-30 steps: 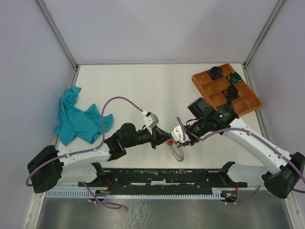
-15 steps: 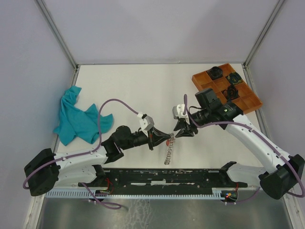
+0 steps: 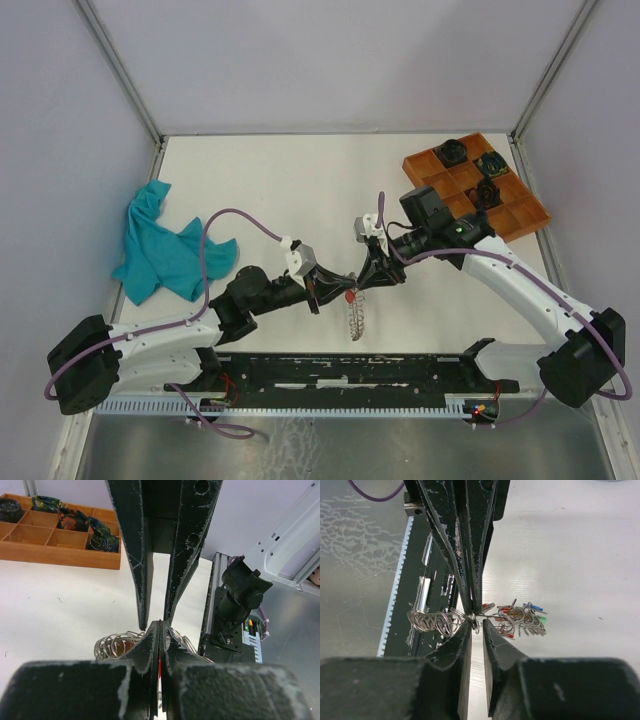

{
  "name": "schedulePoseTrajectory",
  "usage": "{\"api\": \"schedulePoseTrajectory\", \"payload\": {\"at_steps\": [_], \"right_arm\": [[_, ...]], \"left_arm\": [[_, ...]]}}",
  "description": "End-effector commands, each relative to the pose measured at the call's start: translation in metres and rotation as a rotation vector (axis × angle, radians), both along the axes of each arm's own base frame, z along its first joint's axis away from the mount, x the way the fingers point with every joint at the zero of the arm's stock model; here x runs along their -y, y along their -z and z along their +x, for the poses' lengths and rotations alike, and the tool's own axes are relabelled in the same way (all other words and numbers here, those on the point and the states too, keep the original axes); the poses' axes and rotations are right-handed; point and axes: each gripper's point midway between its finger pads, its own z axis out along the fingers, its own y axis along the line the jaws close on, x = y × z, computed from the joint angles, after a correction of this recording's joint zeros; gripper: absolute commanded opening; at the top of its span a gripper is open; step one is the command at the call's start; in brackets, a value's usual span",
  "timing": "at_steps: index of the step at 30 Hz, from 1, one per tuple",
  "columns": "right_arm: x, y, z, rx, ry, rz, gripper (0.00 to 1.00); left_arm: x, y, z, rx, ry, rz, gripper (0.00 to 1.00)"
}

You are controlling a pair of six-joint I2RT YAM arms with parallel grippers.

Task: Remove the keys from the keyring
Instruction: Remove the key from the keyring.

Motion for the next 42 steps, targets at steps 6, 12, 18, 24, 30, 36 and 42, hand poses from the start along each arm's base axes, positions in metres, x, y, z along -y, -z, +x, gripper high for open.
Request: {"api": "schedulePoseTrajectory", "payload": {"at_steps": [6, 12, 18, 24, 30, 36, 42], "right_arm": [[-0.006, -0.024, -0.012, 0.033, -0.073, 0.09, 0.01], [0.001, -0.026, -0.005, 0.098, -0.044, 0.041, 0.01], [0.003, -0.023, -0.003, 0.15, -0.036, -0.019, 0.01], [0.004, -0.02, 0.0, 0.192, -0.023, -0.069, 0.01], [0.008, -0.018, 0.002, 0.216, -0.019, -0.124, 0.01], [0.012, -0.017, 0.003, 0.231, -0.014, -0.178, 0.01], [0.012, -0.017, 0.002, 0.224, -0.021, -0.199, 0.01]], "left_arm": [[-0.002, -0.036, -0.002, 0.099, 0.001, -0.11, 0.03], [-0.002, -0.024, -0.001, 0.075, 0.0, -0.072, 0.08], [0.0, -0.01, 0.002, 0.055, -0.007, -0.005, 0.15], [0.006, -0.001, 0.003, 0.041, 0.007, 0.038, 0.18], [0.014, 0.001, 0.001, 0.043, 0.049, 0.054, 0.23], [0.024, 0.002, -0.003, 0.043, 0.1, 0.042, 0.24], [0.031, 0.001, -0.005, 0.044, 0.124, 0.009, 0.25]]}}
